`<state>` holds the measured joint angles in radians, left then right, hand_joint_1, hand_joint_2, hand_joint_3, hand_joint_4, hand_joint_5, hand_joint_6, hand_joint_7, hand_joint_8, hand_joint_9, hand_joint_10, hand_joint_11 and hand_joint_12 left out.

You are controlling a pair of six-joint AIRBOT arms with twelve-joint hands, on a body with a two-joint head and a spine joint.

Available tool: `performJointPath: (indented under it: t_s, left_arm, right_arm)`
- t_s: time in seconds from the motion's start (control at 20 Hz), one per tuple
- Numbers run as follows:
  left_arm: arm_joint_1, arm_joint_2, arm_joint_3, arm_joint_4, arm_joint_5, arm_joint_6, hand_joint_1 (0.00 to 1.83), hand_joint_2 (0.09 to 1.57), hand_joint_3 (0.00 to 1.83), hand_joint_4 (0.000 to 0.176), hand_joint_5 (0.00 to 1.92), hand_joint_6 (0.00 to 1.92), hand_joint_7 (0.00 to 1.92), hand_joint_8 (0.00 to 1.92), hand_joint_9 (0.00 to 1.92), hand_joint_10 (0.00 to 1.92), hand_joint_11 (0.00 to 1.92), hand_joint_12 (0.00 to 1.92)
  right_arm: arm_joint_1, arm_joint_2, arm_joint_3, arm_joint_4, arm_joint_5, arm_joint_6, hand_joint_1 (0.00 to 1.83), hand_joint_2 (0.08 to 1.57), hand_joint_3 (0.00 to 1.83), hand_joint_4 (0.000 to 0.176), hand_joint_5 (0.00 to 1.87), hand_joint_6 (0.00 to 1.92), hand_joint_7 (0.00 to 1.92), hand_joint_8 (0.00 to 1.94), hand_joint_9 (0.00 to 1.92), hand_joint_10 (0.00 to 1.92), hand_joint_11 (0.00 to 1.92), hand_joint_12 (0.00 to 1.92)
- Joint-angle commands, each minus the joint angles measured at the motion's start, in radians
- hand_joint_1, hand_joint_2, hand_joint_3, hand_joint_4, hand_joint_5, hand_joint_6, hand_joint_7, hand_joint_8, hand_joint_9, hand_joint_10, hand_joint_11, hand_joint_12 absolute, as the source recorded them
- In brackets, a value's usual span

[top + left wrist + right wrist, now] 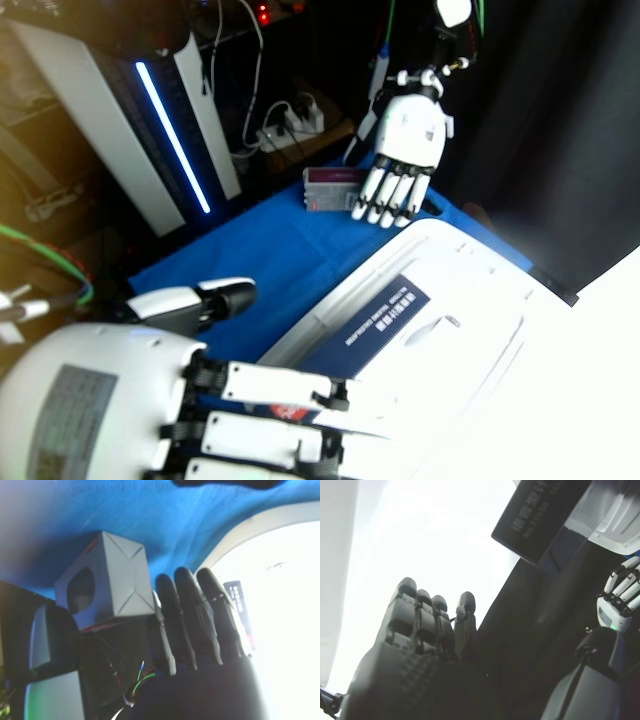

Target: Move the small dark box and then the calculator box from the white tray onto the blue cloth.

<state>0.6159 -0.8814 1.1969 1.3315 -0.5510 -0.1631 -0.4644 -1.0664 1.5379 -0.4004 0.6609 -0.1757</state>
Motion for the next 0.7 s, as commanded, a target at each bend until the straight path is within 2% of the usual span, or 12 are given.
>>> performJointPath:
  t_s: [0.0, 0.1, 0.15, 0.2, 0.25, 0.3, 0.35, 0.4, 0.5, 0.55, 0.6, 0.65]
  left_arm:
    - [-0.017, 0.001, 0.006, -0.052, -0.032, 0.003, 0.7, 0.78, 0.0, 0.055, 0.43, 0.0, 0.47, 0.0, 0.42, 0.0, 0.07, 0.68]
    - [-0.04, 0.002, 0.012, -0.049, -0.029, 0.005, 0.65, 0.75, 0.0, 0.072, 0.38, 0.0, 0.4, 0.0, 0.36, 0.0, 0.08, 0.57]
    - [-0.047, 0.002, 0.014, -0.043, -0.024, 0.005, 0.61, 0.75, 0.0, 0.115, 0.28, 0.0, 0.28, 0.0, 0.23, 0.0, 0.04, 0.43]
    - [-0.053, 0.002, 0.018, -0.042, -0.023, 0.005, 0.57, 0.75, 0.0, 0.12, 0.24, 0.0, 0.24, 0.0, 0.19, 0.0, 0.05, 0.32]
    - [-0.059, 0.002, 0.023, -0.048, -0.025, 0.005, 0.57, 0.75, 0.0, 0.12, 0.24, 0.0, 0.24, 0.0, 0.19, 0.0, 0.05, 0.32]
    - [-0.083, -0.001, 0.035, -0.076, -0.027, 0.026, 0.46, 0.79, 0.01, 0.118, 0.14, 0.0, 0.1, 0.0, 0.07, 0.0, 0.0, 0.17]
    - [-0.091, -0.001, 0.038, -0.086, -0.023, 0.039, 0.46, 0.81, 0.01, 0.103, 0.05, 0.01, 0.02, 0.0, 0.01, 0.0, 0.0, 0.03]
    - [-0.105, -0.002, 0.042, -0.109, -0.007, 0.075, 0.44, 0.8, 0.01, 0.119, 0.04, 0.01, 0.0, 0.0, 0.0, 0.0, 0.0, 0.01]
    - [-0.12, -0.009, 0.061, -0.163, 0.014, 0.132, 0.46, 0.83, 0.01, 0.12, 0.02, 0.0, 0.0, 0.0, 0.0, 0.0, 0.0, 0.0]
    - [-0.125, -0.016, 0.079, -0.205, 0.017, 0.153, 0.43, 0.81, 0.0, 0.114, 0.0, 0.0, 0.0, 0.0, 0.0, 0.0, 0.0, 0.0]
    - [-0.128, -0.021, 0.096, -0.233, 0.014, 0.153, 0.44, 0.82, 0.01, 0.085, 0.0, 0.0, 0.0, 0.0, 0.0, 0.0, 0.0, 0.0]
    - [-0.132, -0.029, 0.117, -0.258, 0.018, 0.154, 0.4, 0.83, 0.01, 0.087, 0.0, 0.0, 0.0, 0.0, 0.0, 0.0, 0.0, 0.0]
  right_arm:
    - [0.02, -0.003, 0.006, 0.048, 0.103, 0.006, 0.8, 0.53, 0.0, 0.0, 0.37, 0.0, 0.07, 0.0, 0.04, 0.01, 0.05, 0.17]
    - [0.024, -0.009, 0.01, 0.048, 0.103, 0.006, 0.82, 0.53, 0.0, 0.0, 0.35, 0.0, 0.09, 0.01, 0.04, 0.01, 0.04, 0.17]
    - [0.026, -0.014, 0.013, 0.048, 0.103, 0.006, 0.87, 0.53, 0.0, 0.0, 0.36, 0.0, 0.09, 0.01, 0.05, 0.01, 0.05, 0.18]
    - [0.026, -0.025, 0.019, 0.048, 0.102, 0.006, 0.89, 0.52, 0.0, 0.0, 0.36, 0.0, 0.09, 0.0, 0.06, 0.01, 0.07, 0.19]
    - [0.026, -0.032, 0.024, 0.048, 0.102, 0.006, 0.89, 0.52, 0.0, 0.0, 0.36, 0.0, 0.09, 0.0, 0.06, 0.01, 0.07, 0.19]
    - [0.028, -0.04, 0.03, 0.052, 0.102, 0.006, 0.94, 0.49, 0.0, 0.0, 0.38, 0.0, 0.1, 0.0, 0.11, 0.01, 0.1, 0.24]
    - [0.028, -0.043, 0.032, 0.054, 0.102, 0.006, 0.99, 0.49, 0.0, 0.0, 0.39, 0.0, 0.1, 0.0, 0.12, 0.0, 0.11, 0.26]
    - [0.028, -0.05, 0.039, 0.058, 0.094, 0.006, 1.0, 0.5, 0.0, 0.0, 0.39, 0.0, 0.1, 0.0, 0.18, 0.01, 0.15, 0.38]
    - [0.028, -0.072, 0.057, 0.061, 0.068, 0.006, 0.99, 0.49, 0.0, 0.0, 0.34, 0.0, 0.08, 0.0, 0.25, 0.01, 0.21, 0.53]
    - [0.028, -0.085, 0.069, 0.062, 0.055, 0.006, 0.99, 0.48, 0.0, 0.015, 0.32, 0.0, 0.07, 0.0, 0.21, 0.0, 0.15, 0.51]
    - [0.028, -0.094, 0.077, 0.064, 0.044, 0.006, 0.98, 0.48, 0.0, 0.023, 0.3, 0.0, 0.05, 0.0, 0.18, 0.0, 0.11, 0.49]
    - [0.028, -0.102, 0.083, 0.065, 0.031, 0.006, 0.95, 0.47, 0.0, 0.071, 0.3, 0.0, 0.06, 0.0, 0.16, 0.0, 0.06, 0.48]
